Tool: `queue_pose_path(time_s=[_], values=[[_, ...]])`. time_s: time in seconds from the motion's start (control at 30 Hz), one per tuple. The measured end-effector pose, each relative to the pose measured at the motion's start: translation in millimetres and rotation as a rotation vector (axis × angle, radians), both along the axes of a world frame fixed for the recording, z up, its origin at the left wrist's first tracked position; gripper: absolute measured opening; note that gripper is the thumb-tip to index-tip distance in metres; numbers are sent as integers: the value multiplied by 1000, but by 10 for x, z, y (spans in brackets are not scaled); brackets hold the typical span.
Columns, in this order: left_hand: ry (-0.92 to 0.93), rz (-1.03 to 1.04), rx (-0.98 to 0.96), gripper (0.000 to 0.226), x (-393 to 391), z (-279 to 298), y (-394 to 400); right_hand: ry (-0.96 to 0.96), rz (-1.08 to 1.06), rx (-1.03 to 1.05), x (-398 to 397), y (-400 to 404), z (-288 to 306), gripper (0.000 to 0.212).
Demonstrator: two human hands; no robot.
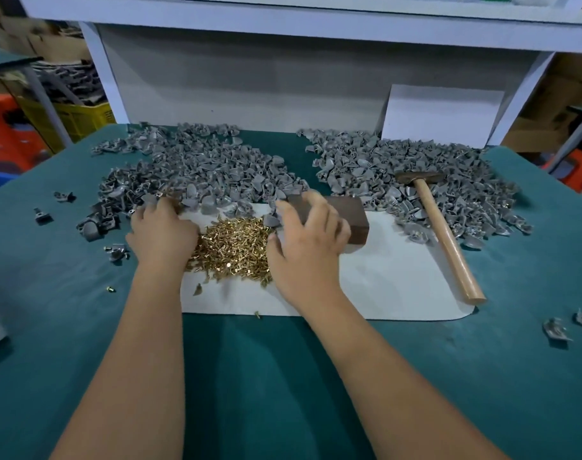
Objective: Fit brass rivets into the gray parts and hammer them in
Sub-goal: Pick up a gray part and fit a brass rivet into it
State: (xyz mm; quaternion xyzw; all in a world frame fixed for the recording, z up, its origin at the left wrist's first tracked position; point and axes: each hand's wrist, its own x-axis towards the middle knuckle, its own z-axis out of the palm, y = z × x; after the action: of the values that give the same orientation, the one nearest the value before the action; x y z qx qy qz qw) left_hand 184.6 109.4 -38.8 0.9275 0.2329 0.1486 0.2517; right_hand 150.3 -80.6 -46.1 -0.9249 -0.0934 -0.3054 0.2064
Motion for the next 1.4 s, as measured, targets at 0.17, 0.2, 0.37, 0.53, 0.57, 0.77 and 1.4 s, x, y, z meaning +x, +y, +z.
queue_pose_path(time_s=[0.17, 0.2, 0.37, 0.53, 0.57, 0.77, 1.4], values=[[54, 12, -21, 34, 12, -36, 9, 124, 184, -72, 22, 22, -72, 34], [27, 24, -14, 32, 7, -26, -8, 132, 186, -35, 25, 13, -67, 34], [46, 18, 144, 24, -22, 16, -108, 229, 198, -67, 54, -9, -74, 37], [17, 19, 191, 19, -12, -23, -167, 232, 263, 15, 50, -17, -63, 17], [-18, 19, 182, 20, -6, -24, -166, 233, 270, 39, 57, -21, -63, 13], [-441, -187, -106, 21, -13, 47, -378, 226, 298, 163, 94, -35, -91, 8], [-437, -616, -1279, 17, -92, 58, -1264, 19, -48, 938, 119, -509, 85, 18]])
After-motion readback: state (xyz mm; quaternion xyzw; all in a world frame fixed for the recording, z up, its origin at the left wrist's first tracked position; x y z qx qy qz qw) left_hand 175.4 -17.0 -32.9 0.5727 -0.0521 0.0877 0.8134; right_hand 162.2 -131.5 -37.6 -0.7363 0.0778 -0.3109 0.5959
